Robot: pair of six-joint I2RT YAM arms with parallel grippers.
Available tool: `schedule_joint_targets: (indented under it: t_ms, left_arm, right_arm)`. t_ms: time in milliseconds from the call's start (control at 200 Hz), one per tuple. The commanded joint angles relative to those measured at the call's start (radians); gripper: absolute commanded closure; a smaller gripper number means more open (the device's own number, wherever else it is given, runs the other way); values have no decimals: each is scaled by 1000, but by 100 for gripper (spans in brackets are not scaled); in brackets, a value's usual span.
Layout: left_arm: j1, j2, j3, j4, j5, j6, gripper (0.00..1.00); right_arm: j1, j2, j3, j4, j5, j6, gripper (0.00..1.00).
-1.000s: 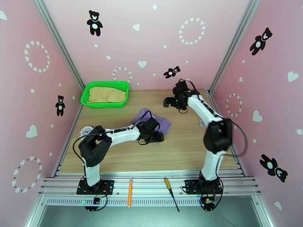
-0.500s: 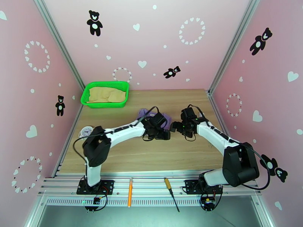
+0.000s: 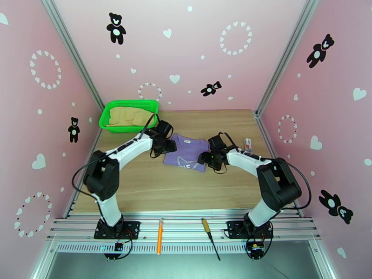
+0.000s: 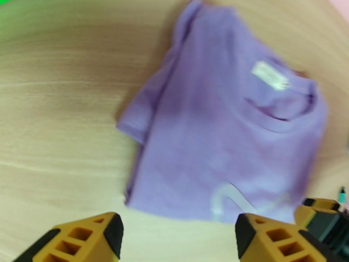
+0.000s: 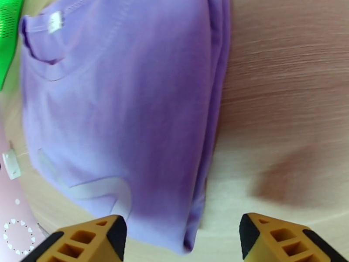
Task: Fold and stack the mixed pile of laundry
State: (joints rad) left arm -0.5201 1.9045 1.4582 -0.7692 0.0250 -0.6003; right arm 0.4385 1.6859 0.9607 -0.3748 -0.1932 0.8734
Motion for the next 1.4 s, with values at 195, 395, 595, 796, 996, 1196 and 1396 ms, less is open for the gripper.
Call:
schedule_joint_targets:
  t_ms: [195,395,595,796,996,1196,1396]
  left_arm:
    - [-3,140,19,8,-60,7,30]
    - [-9,184,-71,106,-18,-48,50]
    - [20,263,36,62,-96,-49,69]
    - [105,390,273,11,-113,-16,73]
    - [157,605,673,-169,-170,48,73]
    - [211,795,1030,-338,-235,66,72]
    - [272,849,1089,-319,-168,47,70]
  right_arm:
    - [26,199,104,68,29,58,61]
    - [26,301,200,32,40,25,77]
    - [25,458,466,-70,34,-89,78]
    - [1,667,803,-155,6,-136,78]
    - [-27,870,1135,-223,-50,-128,78]
    - [-57,1022,1382,-269,-76,-108,78]
    - [-87,1099,1470,-236,-89,-73,77]
